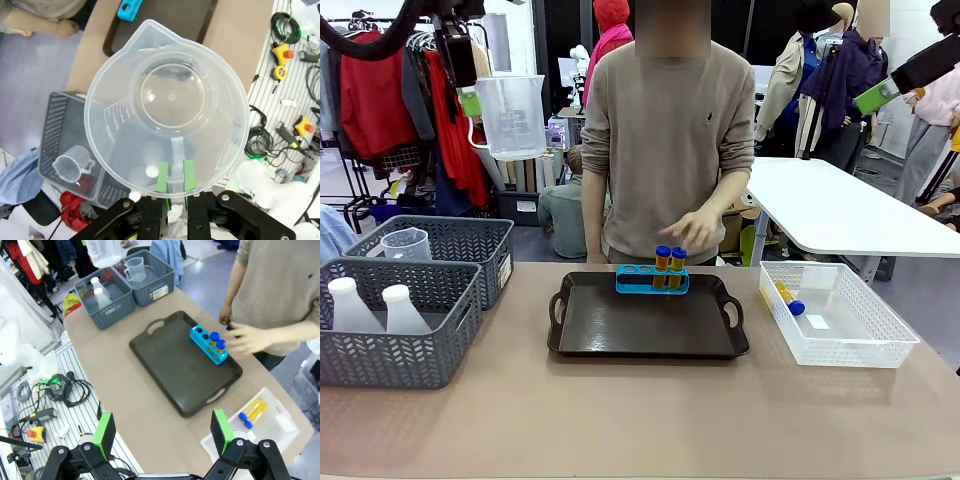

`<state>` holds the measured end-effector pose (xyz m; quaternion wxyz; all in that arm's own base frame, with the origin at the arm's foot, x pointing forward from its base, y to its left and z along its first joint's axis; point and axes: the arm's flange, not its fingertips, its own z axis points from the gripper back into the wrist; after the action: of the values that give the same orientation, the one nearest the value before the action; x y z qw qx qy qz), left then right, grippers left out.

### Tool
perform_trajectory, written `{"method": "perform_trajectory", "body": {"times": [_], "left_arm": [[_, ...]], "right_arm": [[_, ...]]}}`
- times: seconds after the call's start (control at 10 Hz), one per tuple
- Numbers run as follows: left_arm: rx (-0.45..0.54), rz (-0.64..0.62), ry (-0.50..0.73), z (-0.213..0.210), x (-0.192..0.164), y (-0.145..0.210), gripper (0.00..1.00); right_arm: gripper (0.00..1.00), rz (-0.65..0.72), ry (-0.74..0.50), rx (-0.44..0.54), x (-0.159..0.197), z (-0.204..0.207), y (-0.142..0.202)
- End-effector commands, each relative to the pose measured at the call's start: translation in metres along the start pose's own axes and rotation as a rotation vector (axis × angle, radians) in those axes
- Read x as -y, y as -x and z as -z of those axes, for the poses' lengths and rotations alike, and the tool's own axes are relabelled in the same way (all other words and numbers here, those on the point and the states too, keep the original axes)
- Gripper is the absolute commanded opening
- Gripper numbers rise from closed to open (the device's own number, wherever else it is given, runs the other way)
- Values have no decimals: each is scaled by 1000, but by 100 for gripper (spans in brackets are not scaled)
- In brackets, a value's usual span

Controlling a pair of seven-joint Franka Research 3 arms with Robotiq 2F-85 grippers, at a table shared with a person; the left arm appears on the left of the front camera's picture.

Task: Prepare the laboratory tools.
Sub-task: Pick up one Large Measuring Cup and place it on the Handle tray.

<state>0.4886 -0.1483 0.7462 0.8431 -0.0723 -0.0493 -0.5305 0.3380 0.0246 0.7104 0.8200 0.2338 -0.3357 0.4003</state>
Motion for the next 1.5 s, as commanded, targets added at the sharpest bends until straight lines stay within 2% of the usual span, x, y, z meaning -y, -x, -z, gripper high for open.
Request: {"method": "perform_trajectory", "body": {"times": [0.0, 0.1, 0.3, 0.7, 1.2, 1.3, 1.4], "left_arm": [[2, 0, -3, -2, 1, 2, 0], [0, 0, 0, 0, 0, 0, 0], [-8, 239, 61, 50, 29, -71, 0], [-19, 402, 52, 121, 66, -155, 0], [-32, 523, 30, 207, 83, -219, 0], [-21, 540, 28, 213, 85, -223, 0], [-36, 488, 44, 202, 86, -211, 0]], "right_arm": [[100, -6, -14, 13, -1, 0, -1], [100, -6, -14, 13, -1, 0, -1], [100, -6, -14, 13, -1, 0, -1], [100, -6, -14, 13, -1, 0, -1], [100, -6, -14, 13, -1, 0, -1], [100, -6, -14, 13, -1, 0, -1], [100, -6, -14, 13, -1, 0, -1]]}}
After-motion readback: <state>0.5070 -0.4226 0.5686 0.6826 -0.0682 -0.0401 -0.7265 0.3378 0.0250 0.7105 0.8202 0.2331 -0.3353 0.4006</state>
